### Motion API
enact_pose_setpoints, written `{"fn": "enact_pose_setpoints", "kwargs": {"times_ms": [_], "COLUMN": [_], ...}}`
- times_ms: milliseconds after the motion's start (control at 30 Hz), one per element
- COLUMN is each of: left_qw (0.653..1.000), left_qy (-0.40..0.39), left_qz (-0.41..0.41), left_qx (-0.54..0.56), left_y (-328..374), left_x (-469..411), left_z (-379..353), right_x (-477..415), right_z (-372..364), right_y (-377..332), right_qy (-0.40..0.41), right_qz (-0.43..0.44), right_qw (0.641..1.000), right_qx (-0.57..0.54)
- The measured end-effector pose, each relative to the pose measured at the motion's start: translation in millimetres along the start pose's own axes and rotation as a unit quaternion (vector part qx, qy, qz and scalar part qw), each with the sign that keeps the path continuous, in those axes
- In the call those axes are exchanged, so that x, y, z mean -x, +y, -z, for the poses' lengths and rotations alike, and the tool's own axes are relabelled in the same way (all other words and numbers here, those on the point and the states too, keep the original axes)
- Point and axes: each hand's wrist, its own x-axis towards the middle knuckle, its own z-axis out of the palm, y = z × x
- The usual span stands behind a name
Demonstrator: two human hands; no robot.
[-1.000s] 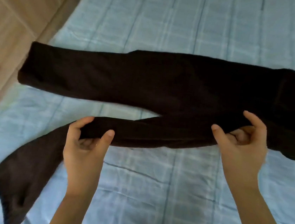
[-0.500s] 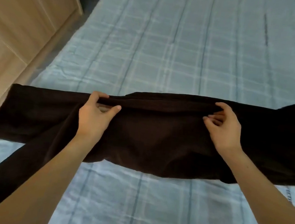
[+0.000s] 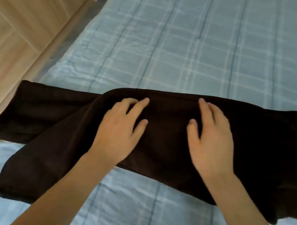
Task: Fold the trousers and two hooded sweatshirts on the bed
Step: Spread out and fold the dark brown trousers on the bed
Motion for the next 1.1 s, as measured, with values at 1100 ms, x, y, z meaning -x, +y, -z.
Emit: {"fn": "enact_pose_setpoints", "kwargs": {"times_ms": [1100], "left_qw": [0.983], "left_qy": [-0.025], "left_qz": [-0.179], "left_qx": [-0.022], "left_y": [-112.6], "left_x": [156.6], "left_z": [85.3], "right_x": [100.6], "right_z": [-62.0], "right_y": [-142.0], "right_qy": [-0.054], "right_qz": [0.037], "right_qw": [0.984], "right_qx": [-0.167]}}
